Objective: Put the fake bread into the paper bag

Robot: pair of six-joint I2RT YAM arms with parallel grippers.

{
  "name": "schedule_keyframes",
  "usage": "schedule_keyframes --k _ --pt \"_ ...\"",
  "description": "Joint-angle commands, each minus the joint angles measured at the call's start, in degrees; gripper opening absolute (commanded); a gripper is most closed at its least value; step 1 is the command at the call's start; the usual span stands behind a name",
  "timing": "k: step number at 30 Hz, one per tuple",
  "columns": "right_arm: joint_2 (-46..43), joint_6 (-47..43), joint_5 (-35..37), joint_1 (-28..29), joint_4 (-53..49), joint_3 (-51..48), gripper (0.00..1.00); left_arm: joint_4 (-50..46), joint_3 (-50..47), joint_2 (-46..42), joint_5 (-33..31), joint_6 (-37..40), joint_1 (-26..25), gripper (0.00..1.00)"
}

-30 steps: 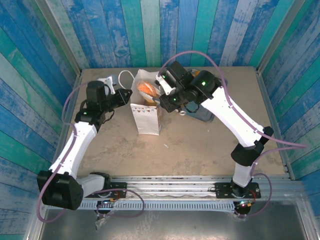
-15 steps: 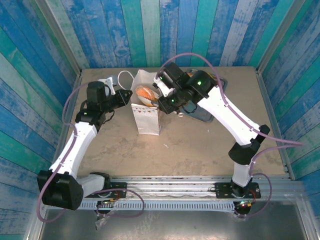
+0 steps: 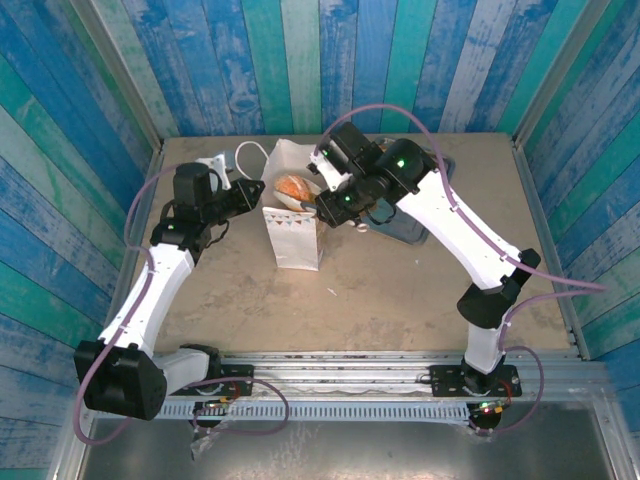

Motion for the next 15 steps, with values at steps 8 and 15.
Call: schedule_keyframes --k 8,15 --pt "-1.9 0.6 -0.7 -1.4 0.5 2.3 0.51 0.9 0.1 -2.1 0.7 0.4 -0.2 0.17" --pt "-4.3 0.6 -0.5 -1.8 1.8 2.2 0.5 0.9 0.4 -2.1 0.7 0.3 -0.2 0.19"
